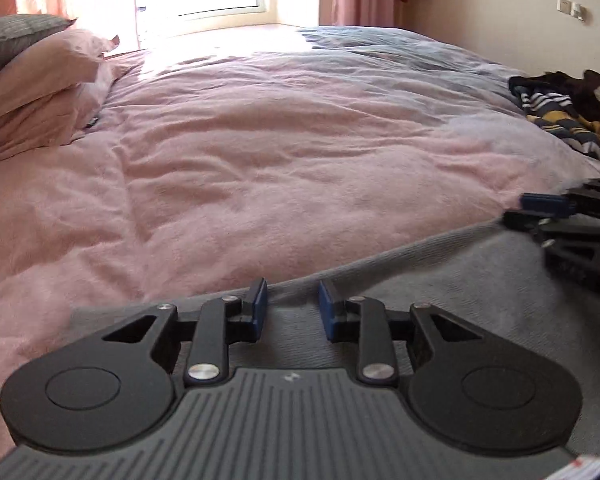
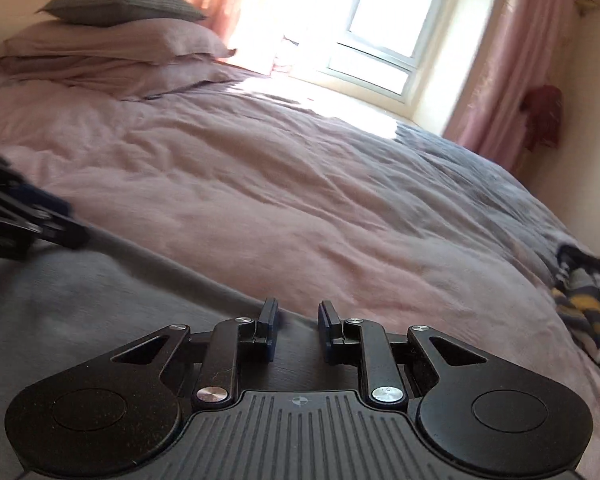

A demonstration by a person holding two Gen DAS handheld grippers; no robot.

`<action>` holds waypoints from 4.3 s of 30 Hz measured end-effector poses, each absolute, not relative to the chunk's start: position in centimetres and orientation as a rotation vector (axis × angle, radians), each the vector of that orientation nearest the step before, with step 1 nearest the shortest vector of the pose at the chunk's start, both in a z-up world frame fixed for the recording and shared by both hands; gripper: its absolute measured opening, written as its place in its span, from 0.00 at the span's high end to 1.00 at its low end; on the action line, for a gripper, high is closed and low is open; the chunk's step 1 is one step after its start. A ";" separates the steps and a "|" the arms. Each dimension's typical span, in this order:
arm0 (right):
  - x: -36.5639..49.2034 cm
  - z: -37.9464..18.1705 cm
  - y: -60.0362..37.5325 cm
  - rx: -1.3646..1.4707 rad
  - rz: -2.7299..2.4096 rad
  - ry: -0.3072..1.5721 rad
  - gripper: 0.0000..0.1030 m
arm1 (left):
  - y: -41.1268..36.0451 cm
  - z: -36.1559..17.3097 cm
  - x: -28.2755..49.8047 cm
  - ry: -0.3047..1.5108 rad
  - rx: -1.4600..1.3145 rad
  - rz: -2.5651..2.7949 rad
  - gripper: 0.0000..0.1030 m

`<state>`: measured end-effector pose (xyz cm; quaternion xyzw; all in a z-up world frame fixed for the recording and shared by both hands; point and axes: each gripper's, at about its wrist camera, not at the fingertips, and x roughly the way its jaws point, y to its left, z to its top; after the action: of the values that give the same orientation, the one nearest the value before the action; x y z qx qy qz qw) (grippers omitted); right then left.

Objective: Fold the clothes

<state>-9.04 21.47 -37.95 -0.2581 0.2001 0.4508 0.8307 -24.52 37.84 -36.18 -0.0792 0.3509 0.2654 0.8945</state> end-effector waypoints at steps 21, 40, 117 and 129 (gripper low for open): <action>-17.4 -35.4 3.3 -0.360 0.830 0.625 0.78 | 28.4 -33.9 -42.9 0.739 -0.223 0.754 0.71; -20.2 -30.0 -4.2 -0.153 0.720 0.700 0.76 | 21.9 -28.8 -42.0 0.708 -0.213 0.683 0.69; -21.4 -23.3 10.4 -0.301 0.738 0.485 0.93 | 34.1 -32.1 -49.1 0.483 -0.692 0.650 0.86; -44.2 -36.6 23.2 -0.953 1.264 0.146 0.89 | 35.9 -32.8 -56.1 0.465 -0.809 0.755 0.86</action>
<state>-44.16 23.17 -36.64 -0.4278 0.0655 0.5674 0.7005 -56.10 35.91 -32.75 -0.3805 0.2186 0.3552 0.8254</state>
